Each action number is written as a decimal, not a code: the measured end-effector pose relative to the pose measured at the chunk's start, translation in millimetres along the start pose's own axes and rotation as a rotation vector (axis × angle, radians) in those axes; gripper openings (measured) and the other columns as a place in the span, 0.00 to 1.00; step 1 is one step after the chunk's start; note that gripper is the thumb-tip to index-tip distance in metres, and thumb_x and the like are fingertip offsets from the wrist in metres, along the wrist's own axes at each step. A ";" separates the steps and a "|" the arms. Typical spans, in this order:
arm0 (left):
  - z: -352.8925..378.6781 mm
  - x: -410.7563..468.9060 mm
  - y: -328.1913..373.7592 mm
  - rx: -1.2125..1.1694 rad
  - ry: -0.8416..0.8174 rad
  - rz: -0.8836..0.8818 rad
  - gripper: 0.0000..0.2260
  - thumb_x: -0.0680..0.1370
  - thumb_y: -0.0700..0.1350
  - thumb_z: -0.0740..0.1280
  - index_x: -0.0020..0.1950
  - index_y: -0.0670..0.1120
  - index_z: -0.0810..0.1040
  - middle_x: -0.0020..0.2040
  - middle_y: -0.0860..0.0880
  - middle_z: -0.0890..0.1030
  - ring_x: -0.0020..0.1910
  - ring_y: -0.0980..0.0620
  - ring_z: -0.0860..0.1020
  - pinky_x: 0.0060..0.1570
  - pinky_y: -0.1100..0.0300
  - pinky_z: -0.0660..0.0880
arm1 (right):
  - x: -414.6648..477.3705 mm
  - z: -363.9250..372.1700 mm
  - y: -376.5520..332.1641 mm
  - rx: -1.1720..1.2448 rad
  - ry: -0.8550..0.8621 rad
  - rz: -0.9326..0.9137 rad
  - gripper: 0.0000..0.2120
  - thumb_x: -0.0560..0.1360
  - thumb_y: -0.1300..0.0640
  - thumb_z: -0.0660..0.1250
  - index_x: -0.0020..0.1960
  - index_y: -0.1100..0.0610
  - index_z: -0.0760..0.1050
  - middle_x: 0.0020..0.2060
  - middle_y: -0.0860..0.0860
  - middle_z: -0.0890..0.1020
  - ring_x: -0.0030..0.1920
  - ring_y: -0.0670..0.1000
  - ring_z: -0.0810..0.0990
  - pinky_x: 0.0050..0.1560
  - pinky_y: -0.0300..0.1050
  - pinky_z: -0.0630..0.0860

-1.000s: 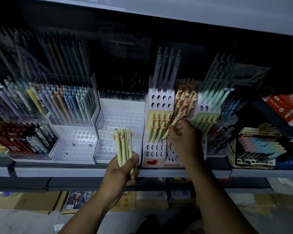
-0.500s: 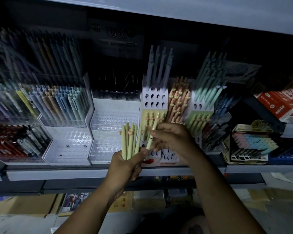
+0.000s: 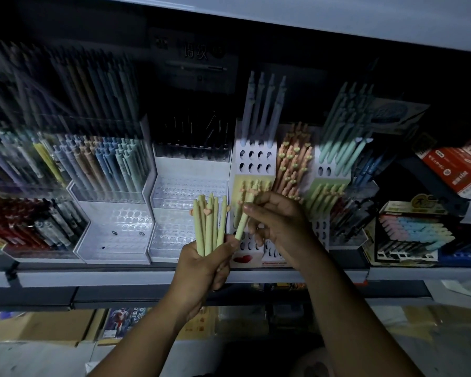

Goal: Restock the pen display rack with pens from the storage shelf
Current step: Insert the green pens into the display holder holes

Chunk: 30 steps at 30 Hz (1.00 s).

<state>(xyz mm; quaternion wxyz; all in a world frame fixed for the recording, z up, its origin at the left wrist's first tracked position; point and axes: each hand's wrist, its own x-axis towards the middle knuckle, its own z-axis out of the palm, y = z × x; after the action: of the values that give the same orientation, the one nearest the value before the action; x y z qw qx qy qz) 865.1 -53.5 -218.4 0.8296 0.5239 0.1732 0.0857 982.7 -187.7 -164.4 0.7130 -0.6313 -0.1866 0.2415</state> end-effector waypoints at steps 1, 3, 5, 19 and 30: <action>0.2 -0.1 -0.2 -0.001 -0.002 0.002 0.06 0.79 0.40 0.71 0.42 0.43 0.81 0.28 0.45 0.63 0.23 0.50 0.60 0.24 0.62 0.58 | 0.0 0.6 -0.3 0.008 -0.015 0.008 0.10 0.76 0.58 0.72 0.51 0.65 0.79 0.38 0.62 0.79 0.33 0.54 0.78 0.25 0.43 0.72; 0.8 -0.3 -0.6 -0.003 0.003 0.002 0.06 0.79 0.40 0.71 0.42 0.43 0.81 0.29 0.45 0.62 0.23 0.51 0.60 0.24 0.63 0.59 | -0.5 -0.3 1.8 0.037 -0.059 0.014 0.15 0.78 0.57 0.68 0.59 0.67 0.78 0.46 0.71 0.78 0.35 0.57 0.79 0.26 0.44 0.72; 1.5 -0.9 -1.0 0.001 0.009 0.004 0.06 0.79 0.40 0.71 0.43 0.42 0.81 0.29 0.45 0.62 0.23 0.51 0.60 0.24 0.63 0.58 | -1.0 -0.1 2.3 0.009 -0.045 0.000 0.11 0.79 0.60 0.68 0.56 0.67 0.80 0.47 0.74 0.77 0.35 0.56 0.78 0.27 0.44 0.71; 5.6 -4.6 -4.2 0.031 0.001 -0.015 0.03 0.78 0.39 0.72 0.46 0.40 0.81 0.28 0.46 0.64 0.24 0.52 0.60 0.27 0.59 0.54 | -2.9 2.8 6.1 -0.060 0.018 -0.079 0.12 0.73 0.58 0.74 0.45 0.69 0.81 0.29 0.60 0.78 0.27 0.55 0.75 0.29 0.44 0.74; 3.1 -0.5 -3.8 0.069 0.010 0.017 0.06 0.79 0.43 0.72 0.44 0.43 0.81 0.28 0.45 0.64 0.24 0.50 0.60 0.25 0.62 0.58 | 0.5 -21.1 5.8 -0.088 0.281 -0.103 0.03 0.78 0.61 0.72 0.49 0.60 0.85 0.29 0.59 0.79 0.28 0.56 0.76 0.32 0.49 0.76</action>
<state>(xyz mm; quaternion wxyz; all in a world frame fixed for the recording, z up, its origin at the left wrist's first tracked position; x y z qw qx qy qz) 865.6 -57.9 -220.5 0.8095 0.5530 0.1759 0.0892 994.5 -204.0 -173.0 0.7150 -0.6792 -0.1276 0.1054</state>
